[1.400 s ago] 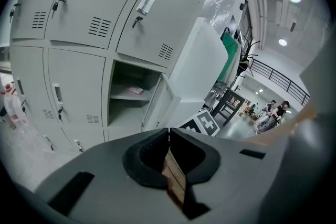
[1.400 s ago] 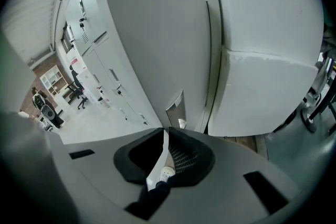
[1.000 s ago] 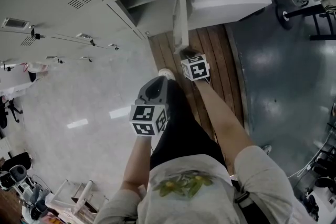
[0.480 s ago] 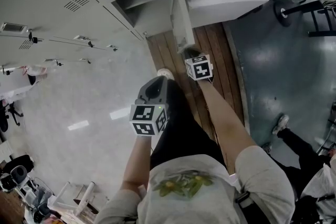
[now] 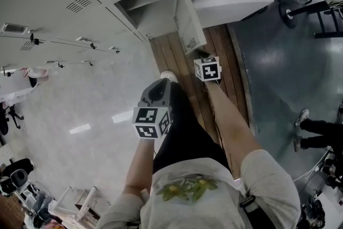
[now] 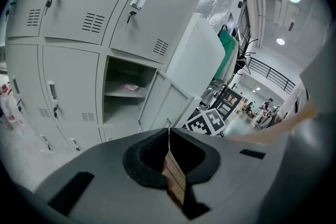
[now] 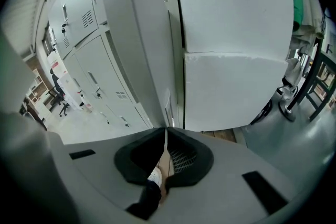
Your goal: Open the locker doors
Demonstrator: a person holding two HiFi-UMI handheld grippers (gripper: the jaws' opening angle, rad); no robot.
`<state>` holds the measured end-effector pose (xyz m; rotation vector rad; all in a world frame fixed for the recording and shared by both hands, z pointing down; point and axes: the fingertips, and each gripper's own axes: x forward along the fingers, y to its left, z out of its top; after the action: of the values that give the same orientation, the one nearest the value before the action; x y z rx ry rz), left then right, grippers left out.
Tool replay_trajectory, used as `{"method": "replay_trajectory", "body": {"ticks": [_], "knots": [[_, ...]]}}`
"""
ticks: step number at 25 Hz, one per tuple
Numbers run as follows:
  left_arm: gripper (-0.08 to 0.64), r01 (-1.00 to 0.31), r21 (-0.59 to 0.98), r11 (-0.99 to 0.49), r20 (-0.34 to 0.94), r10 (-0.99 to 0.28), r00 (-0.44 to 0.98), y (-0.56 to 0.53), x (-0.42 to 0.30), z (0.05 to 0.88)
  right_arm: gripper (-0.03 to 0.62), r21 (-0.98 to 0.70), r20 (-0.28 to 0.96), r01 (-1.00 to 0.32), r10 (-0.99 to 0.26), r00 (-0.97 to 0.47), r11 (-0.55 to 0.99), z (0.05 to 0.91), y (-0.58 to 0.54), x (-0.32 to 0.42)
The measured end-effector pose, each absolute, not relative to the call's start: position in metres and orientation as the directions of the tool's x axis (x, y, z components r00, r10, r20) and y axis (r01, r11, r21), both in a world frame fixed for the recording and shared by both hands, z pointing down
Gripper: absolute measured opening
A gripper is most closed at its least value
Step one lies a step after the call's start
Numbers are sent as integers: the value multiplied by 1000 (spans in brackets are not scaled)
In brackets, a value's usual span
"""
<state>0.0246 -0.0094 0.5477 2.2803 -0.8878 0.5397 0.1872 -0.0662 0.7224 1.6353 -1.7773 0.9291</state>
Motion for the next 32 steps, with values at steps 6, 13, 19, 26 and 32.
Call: {"method": "replay_trajectory", "body": {"ticks": [6, 13, 19, 26, 32], "knots": [[38, -707, 398, -585, 559, -456, 692, -9, 28, 538, 37, -161, 763, -986, -639, -101, -36, 700, -56, 195], [38, -688, 408, -601, 537, -451, 713, -6, 38, 518, 34, -283, 661, -959, -729, -181, -19, 637, -22, 179], [37, -672, 433, -601, 524, -438, 730, 5, 45, 501, 34, -382, 572, -924, -779, -257, 24, 575, 18, 156], [31, -636, 500, -588, 501, -402, 766, 33, 50, 483, 34, -493, 475, -857, -779, -410, 151, 518, 54, 92], [31, -636, 490, -596, 491, -414, 766, 61, 46, 470, 34, -461, 411, -859, -805, -428, 221, 481, 78, 74]]}}
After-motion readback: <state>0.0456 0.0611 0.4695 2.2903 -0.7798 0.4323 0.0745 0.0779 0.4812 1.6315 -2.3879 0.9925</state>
